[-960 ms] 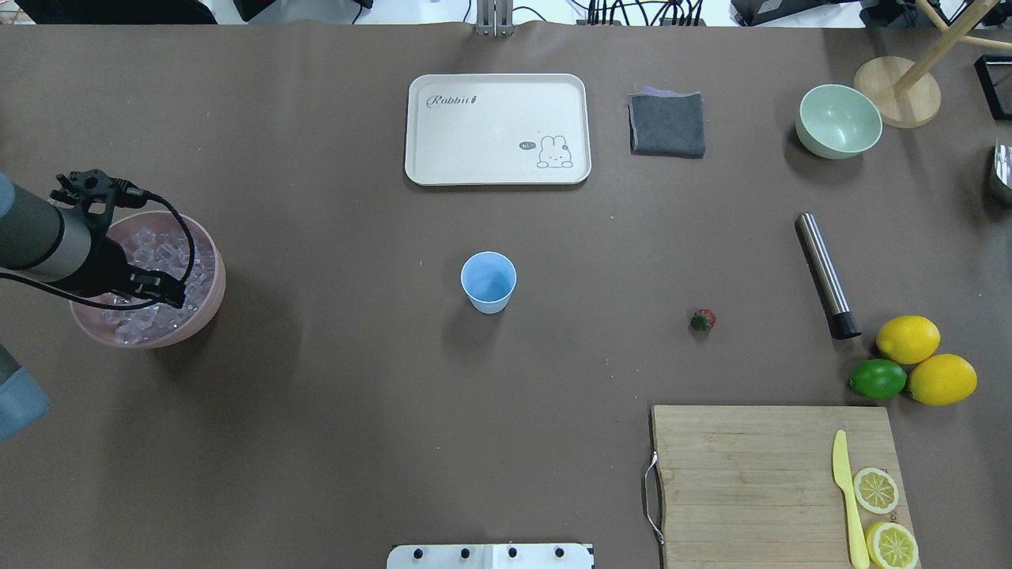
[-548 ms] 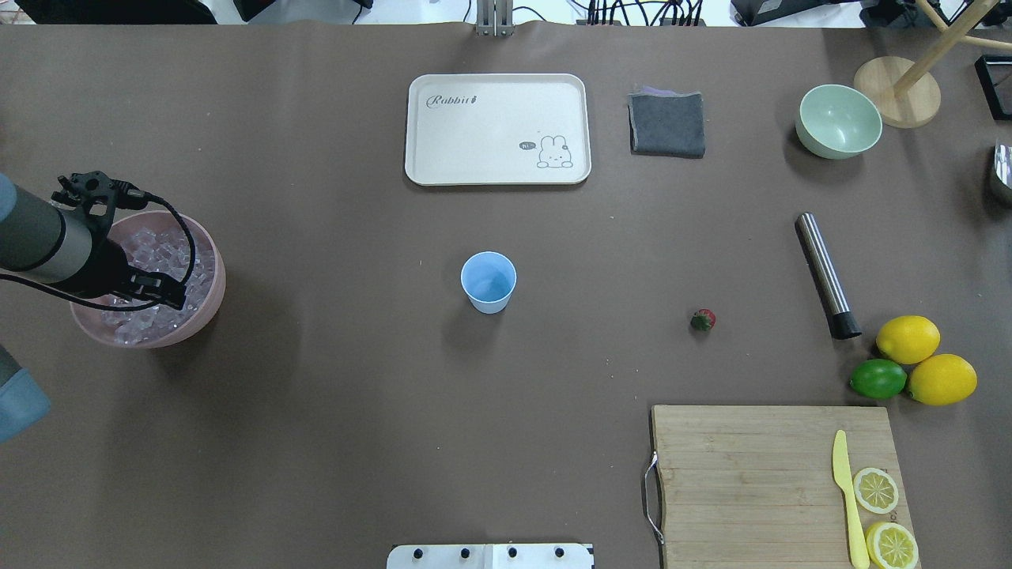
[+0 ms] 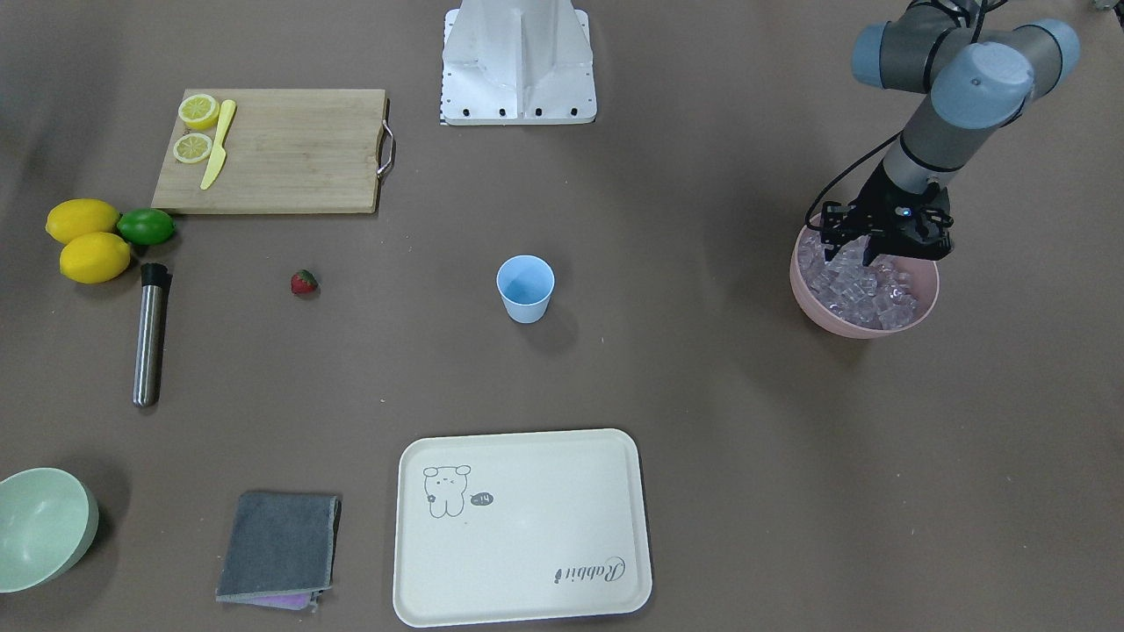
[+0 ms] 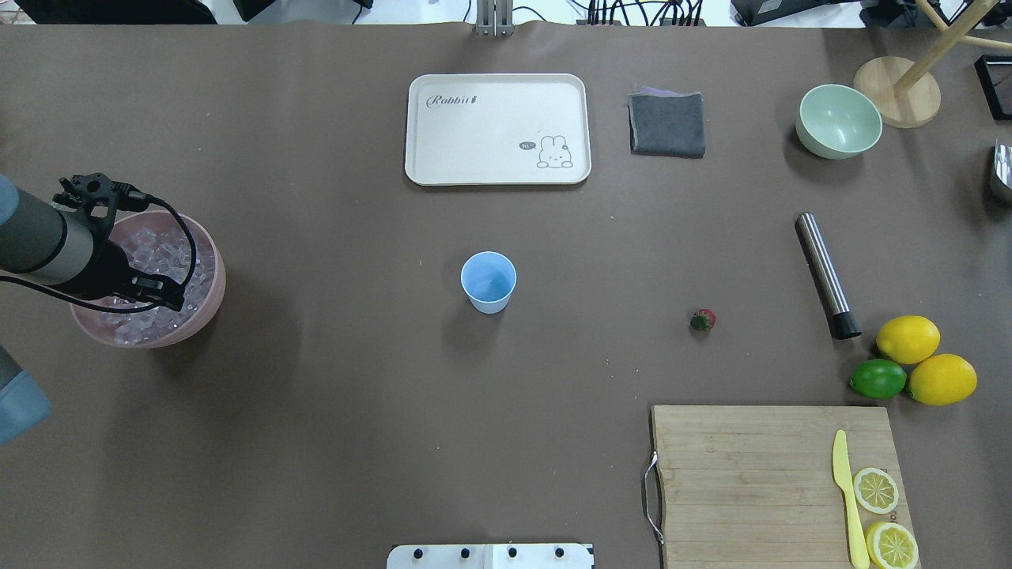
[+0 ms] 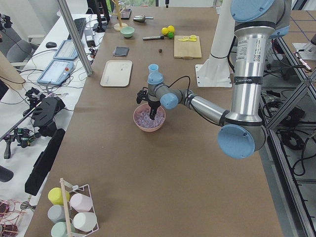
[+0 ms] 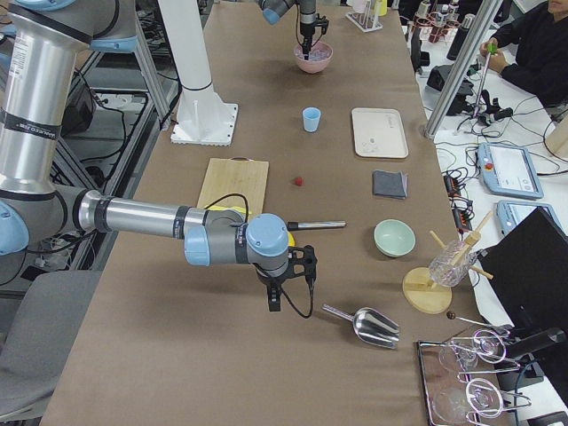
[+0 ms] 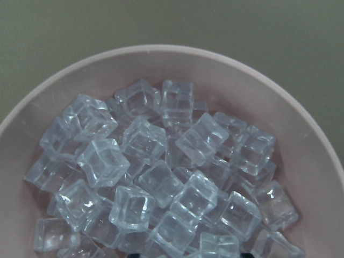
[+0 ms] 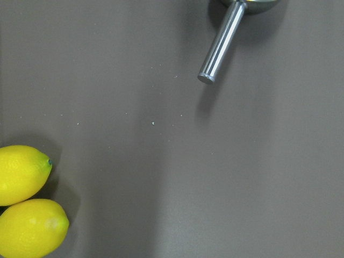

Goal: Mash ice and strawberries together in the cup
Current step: 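Lower the left gripper into the pink bowl and grasp ice cubes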

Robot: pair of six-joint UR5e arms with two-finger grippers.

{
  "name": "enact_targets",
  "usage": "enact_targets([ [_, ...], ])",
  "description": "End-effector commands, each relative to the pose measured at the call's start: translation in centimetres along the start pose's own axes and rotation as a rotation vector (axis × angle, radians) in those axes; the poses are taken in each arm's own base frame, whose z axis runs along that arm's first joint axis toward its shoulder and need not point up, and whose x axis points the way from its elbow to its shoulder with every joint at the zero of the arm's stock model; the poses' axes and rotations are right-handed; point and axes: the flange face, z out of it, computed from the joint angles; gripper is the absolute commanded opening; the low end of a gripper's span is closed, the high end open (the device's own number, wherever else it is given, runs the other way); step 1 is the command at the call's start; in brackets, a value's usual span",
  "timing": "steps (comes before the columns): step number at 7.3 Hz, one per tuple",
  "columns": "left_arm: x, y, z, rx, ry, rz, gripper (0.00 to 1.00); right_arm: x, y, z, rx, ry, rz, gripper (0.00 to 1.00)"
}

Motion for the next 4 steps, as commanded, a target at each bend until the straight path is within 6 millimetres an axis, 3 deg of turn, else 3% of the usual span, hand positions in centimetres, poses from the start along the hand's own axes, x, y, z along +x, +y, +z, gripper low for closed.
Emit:
enact_targets([
  [1, -0.5, 0.0, -0.4, -0.003, 0.000, 0.000, 0.00, -0.1, 0.1, 0.0, -0.002, -0.015, 0.003, 1.00],
  [4, -1.4, -1.2, -2.5, 0.001, 0.002, -0.005, 0.00, -0.2, 0.1, 0.0, -0.001, -0.026, 0.002, 1.00],
])
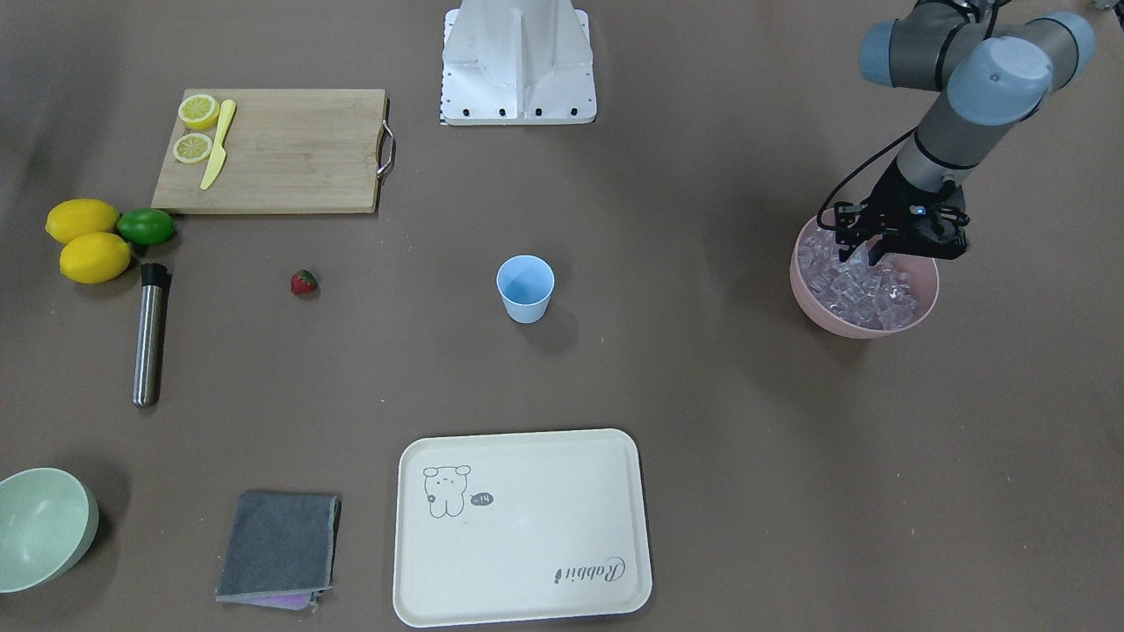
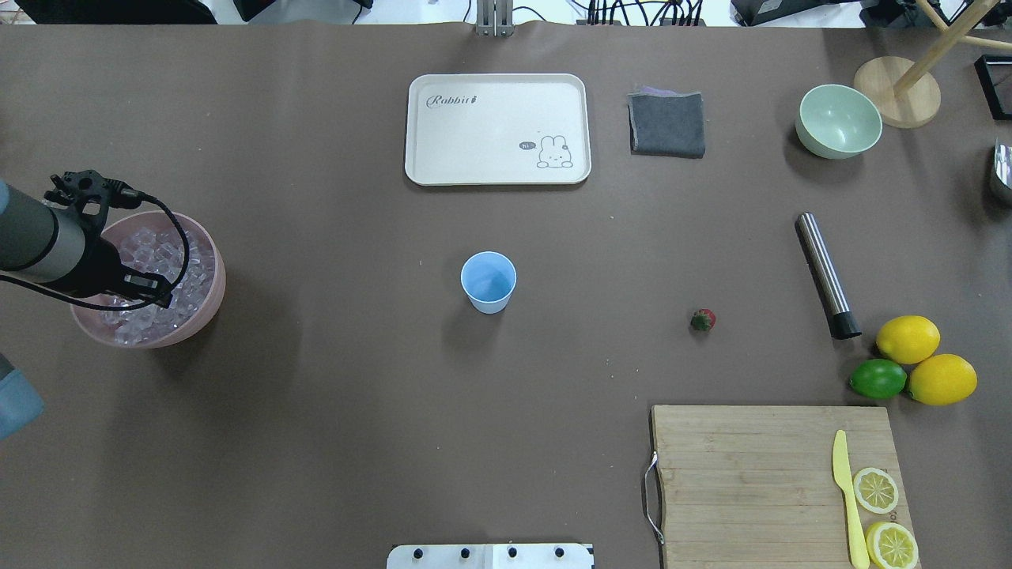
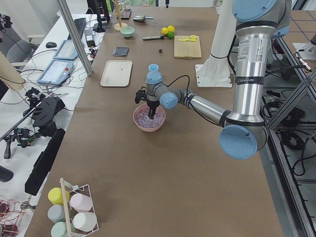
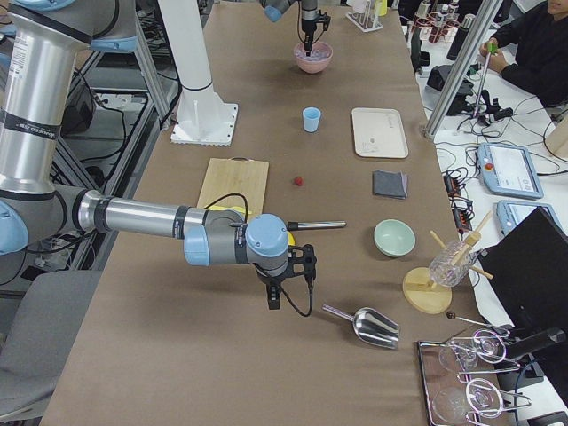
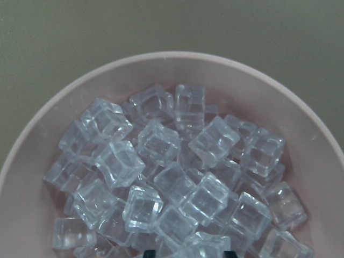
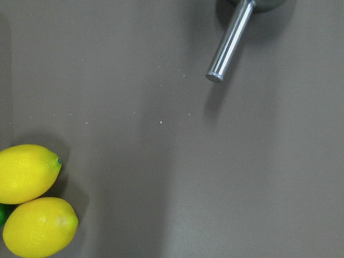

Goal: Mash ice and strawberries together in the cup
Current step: 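Lower the left gripper into the pink bowl and grasp ice cubes, then carry the ice with the left gripper over the light-blue cup and release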

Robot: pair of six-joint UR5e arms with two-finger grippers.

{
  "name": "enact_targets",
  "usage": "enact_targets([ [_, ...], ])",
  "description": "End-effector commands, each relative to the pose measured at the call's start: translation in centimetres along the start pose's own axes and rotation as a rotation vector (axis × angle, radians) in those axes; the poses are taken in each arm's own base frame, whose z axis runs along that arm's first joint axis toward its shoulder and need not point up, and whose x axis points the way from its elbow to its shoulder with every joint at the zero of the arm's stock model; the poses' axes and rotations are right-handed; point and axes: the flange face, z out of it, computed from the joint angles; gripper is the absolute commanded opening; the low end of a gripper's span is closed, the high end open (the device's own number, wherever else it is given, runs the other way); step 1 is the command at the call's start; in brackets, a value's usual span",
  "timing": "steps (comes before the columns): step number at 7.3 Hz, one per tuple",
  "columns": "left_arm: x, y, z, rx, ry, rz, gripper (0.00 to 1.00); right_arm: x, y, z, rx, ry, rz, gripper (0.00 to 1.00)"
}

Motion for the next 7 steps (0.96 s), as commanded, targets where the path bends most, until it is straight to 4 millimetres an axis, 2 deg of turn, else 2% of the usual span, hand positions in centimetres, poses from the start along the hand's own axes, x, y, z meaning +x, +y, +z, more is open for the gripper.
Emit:
enact_targets([
  [1, -0.5, -0.5, -1.3, 0.007, 0.003, -0.003, 0.00, -0.1, 0.0, 0.0, 0.001, -0.003, -0.001, 1.00],
  [4, -0.5, -1.0, -2.0, 0.003, 0.009, -0.017, 0.00, -0.1, 0.0, 0.0, 0.002, -0.003, -0.003, 1.00],
  [5, 0.3, -2.7, -3.7, 0.008, 0.033, -0.031, 0.00, -0.1, 0.0, 0.0, 0.002, -0.002, -0.003, 1.00],
  [7, 5.8, -6.9, -6.7, 0.034, 0.053, -0.026, 0.00, -0.3, -0.2, -0.1, 0.005, -0.002, -0.008, 1.00],
])
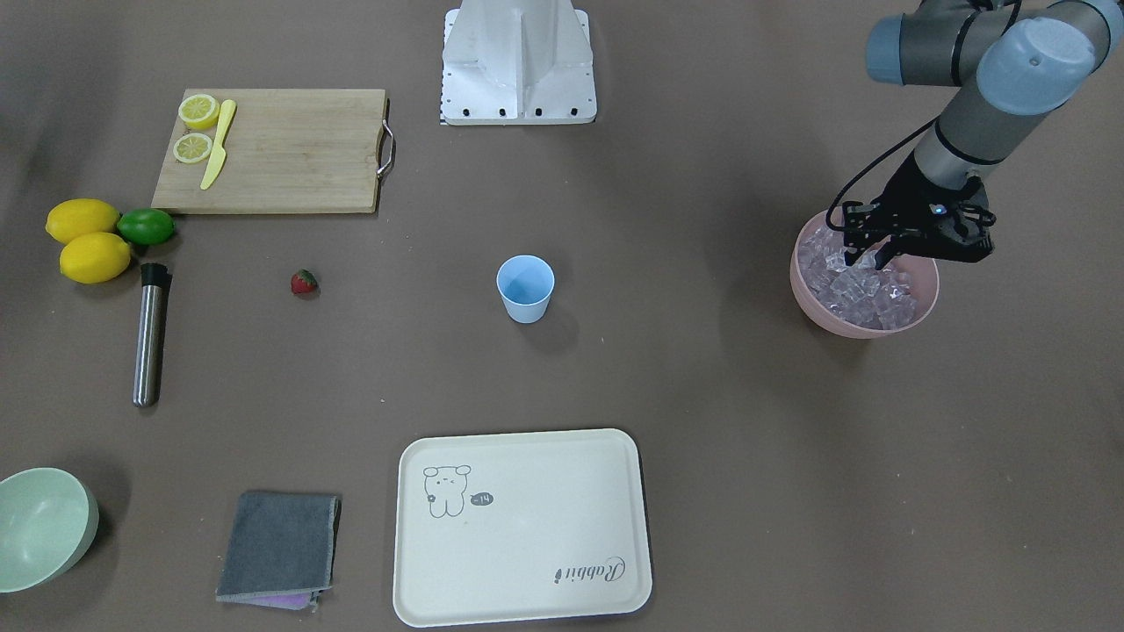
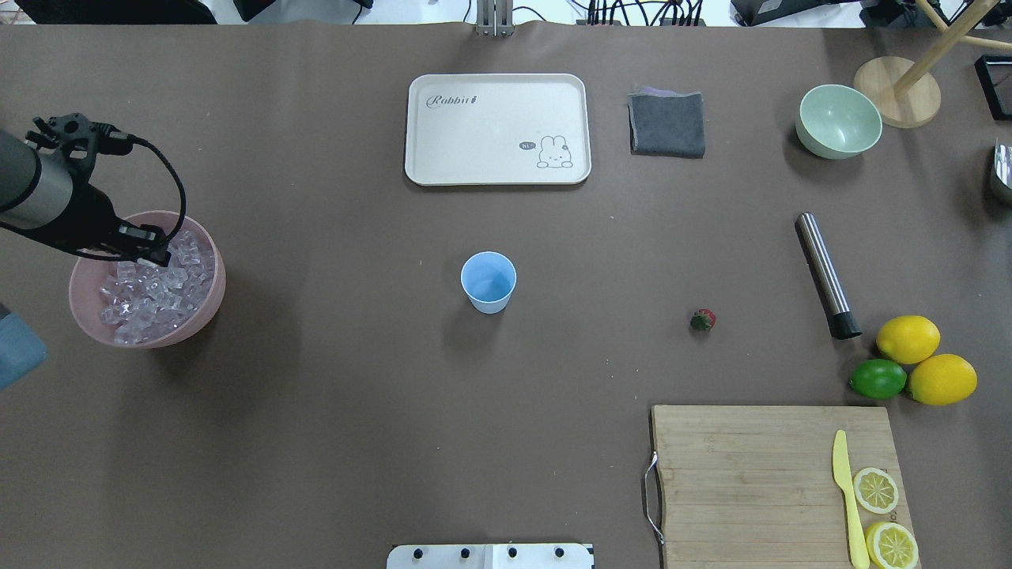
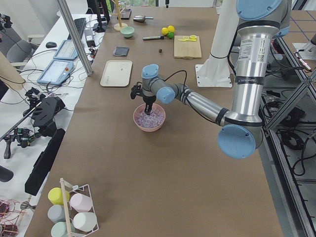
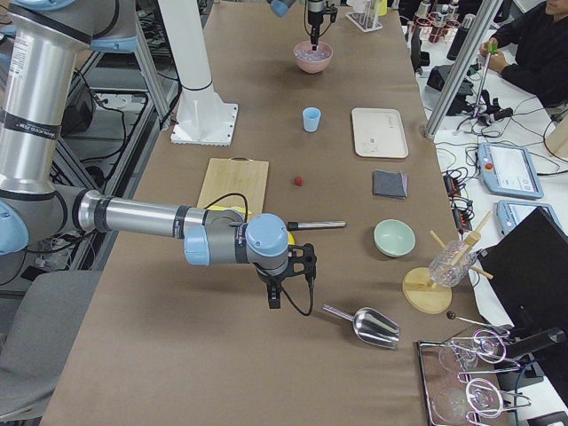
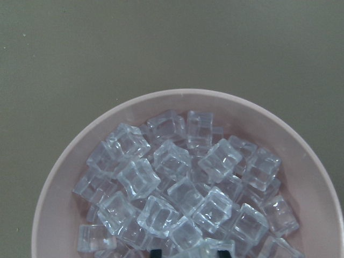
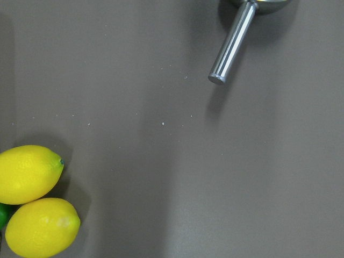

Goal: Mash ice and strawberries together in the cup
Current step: 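Carry the ice with the left gripper over the light-blue cup and release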

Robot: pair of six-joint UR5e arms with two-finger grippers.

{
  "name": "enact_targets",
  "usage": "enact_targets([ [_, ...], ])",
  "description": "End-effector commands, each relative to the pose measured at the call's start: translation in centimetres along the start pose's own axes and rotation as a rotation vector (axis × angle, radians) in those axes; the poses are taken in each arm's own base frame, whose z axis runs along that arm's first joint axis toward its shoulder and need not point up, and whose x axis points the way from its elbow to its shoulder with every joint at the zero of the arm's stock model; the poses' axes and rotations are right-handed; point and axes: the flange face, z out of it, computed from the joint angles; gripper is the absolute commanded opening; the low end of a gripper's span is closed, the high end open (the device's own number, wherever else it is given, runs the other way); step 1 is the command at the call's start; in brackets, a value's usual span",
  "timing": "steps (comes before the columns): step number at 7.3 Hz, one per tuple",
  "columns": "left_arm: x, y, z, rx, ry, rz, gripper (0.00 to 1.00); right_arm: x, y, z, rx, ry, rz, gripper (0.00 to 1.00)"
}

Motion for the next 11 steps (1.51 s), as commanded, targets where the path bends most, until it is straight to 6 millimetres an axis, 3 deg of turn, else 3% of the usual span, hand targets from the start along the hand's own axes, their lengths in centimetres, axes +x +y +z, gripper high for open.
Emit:
enact_targets([
  [1, 7.3, -4.3, -3.9, 0.027, 0.036, 0.009, 0.00, -0.2, -0.1, -0.2, 0.004, 0.000, -0.004, 1.00],
  [2, 12.1, -5.8, -4.7, 0.029, 0.065, -0.041, 0.00, -0.1, -0.1, -0.1, 0.003, 0.000, -0.003, 1.00],
  [6, 28.7, -6.0, -2.2, -0.005, 0.128, -0.093, 0.00, 0.0, 0.0, 0.1, -0.001, 0.002, -0.002, 1.00],
  [9, 38.1, -5.6, 0.0, -0.013, 0.130, -0.149, 0.00, -0.2, -0.1, -0.2, 0.006, 0.002, -0.008, 1.00],
  [11, 39.9, -4.1, 2.9, 0.006, 0.144, -0.129, 0.00, -2.1, -1.2, -1.8, 0.037, -0.007, -0.035, 1.00],
])
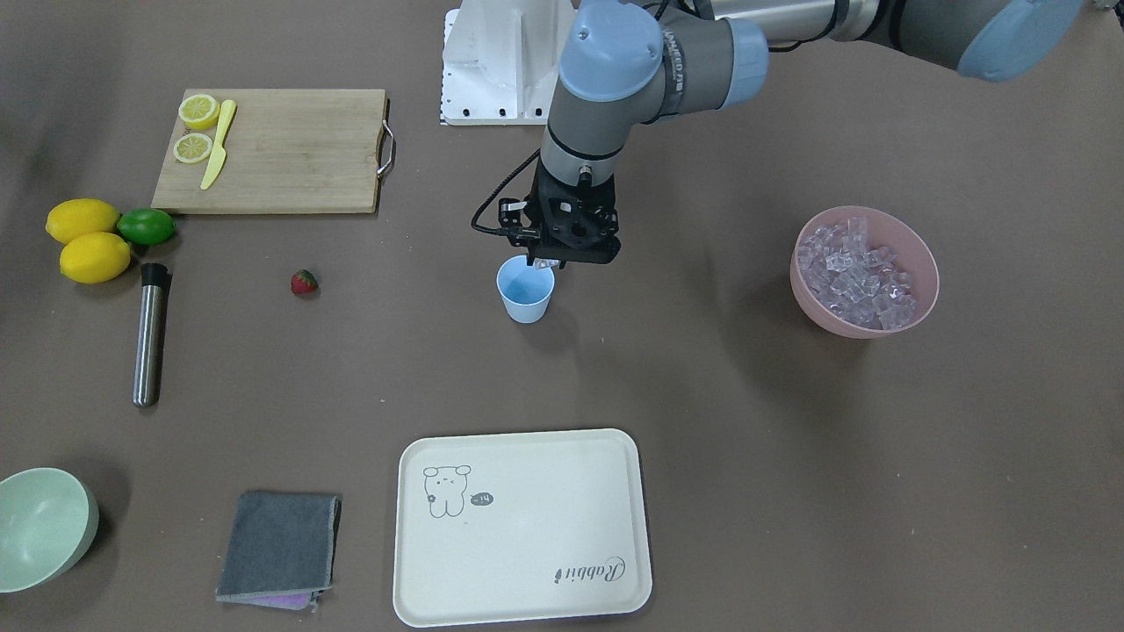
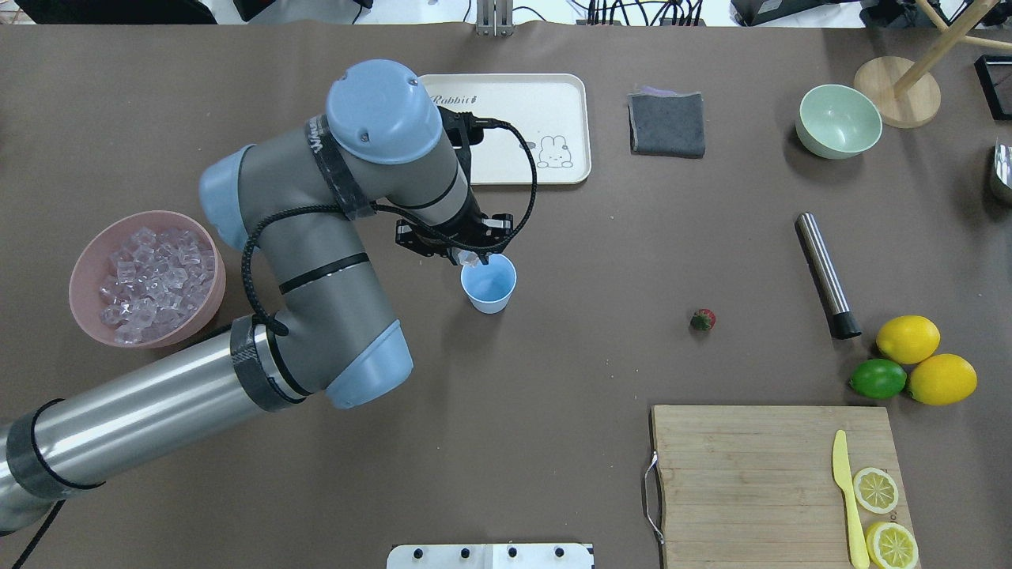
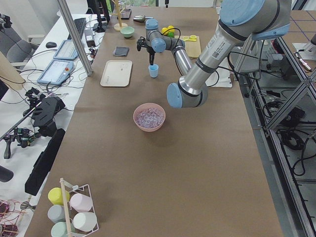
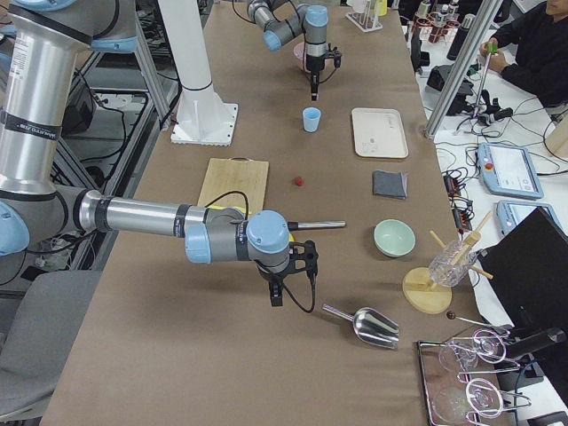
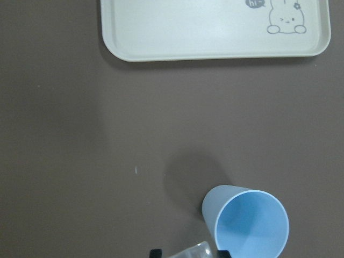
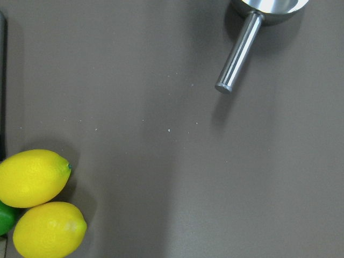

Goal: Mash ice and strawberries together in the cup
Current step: 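Carry the ice with the left gripper over the light-blue cup and release, then move the left gripper back over the pink ice bowl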

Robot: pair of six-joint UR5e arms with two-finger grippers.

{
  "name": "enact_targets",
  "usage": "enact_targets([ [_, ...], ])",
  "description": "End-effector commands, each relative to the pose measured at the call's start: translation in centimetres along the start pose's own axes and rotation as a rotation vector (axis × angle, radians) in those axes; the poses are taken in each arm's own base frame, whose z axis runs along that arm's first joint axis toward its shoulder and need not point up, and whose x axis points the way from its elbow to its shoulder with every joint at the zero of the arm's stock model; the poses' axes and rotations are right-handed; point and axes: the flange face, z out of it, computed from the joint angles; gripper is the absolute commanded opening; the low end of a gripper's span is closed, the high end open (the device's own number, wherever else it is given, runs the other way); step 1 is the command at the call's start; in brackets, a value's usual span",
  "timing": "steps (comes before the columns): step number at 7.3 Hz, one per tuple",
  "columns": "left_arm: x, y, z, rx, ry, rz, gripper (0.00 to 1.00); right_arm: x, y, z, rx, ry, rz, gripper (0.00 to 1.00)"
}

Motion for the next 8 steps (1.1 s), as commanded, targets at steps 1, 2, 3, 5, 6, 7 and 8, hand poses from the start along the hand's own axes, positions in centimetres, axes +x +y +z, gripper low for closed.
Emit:
enact_targets([
  [1, 1.0, 0.9, 2.0, 0.003, 0.007, 0.008, 0.00, -2.3, -1.0, -1.4, 0.026, -0.025, -0.034, 1.00],
  [2, 1.0, 0.8, 2.3, 0.004, 0.005, 0.009, 0.38, -2.9, -1.4, -1.4, 0.027, -0.027, -0.049, 1.00],
  [3, 0.9, 0.6, 2.4, 0.017, 0.000, 0.011, 0.96, -3.0, -1.6, -1.5, 0.030, -0.025, -0.052, 1.00],
  [5, -0.2, 0.0, 1.0, 0.045, 0.003, 0.005, 0.97, -4.3, -2.0, -2.6, 0.053, -0.029, -0.064, 1.00],
  [6, -3.2, -0.1, 0.0, 0.058, 0.002, 0.000, 0.97, -4.8, -2.3, -3.0, 0.060, -0.029, -0.040, 1.00],
  [7, -6.1, -0.8, -1.0, 0.067, -0.012, -0.010, 0.97, -5.1, -2.4, -3.1, 0.062, -0.030, -0.045, 1.00],
  [8, -9.4, -1.7, -2.5, 0.059, -0.050, 0.028, 0.97, -5.4, -2.5, -3.2, 0.065, -0.032, -0.051, 1.00],
])
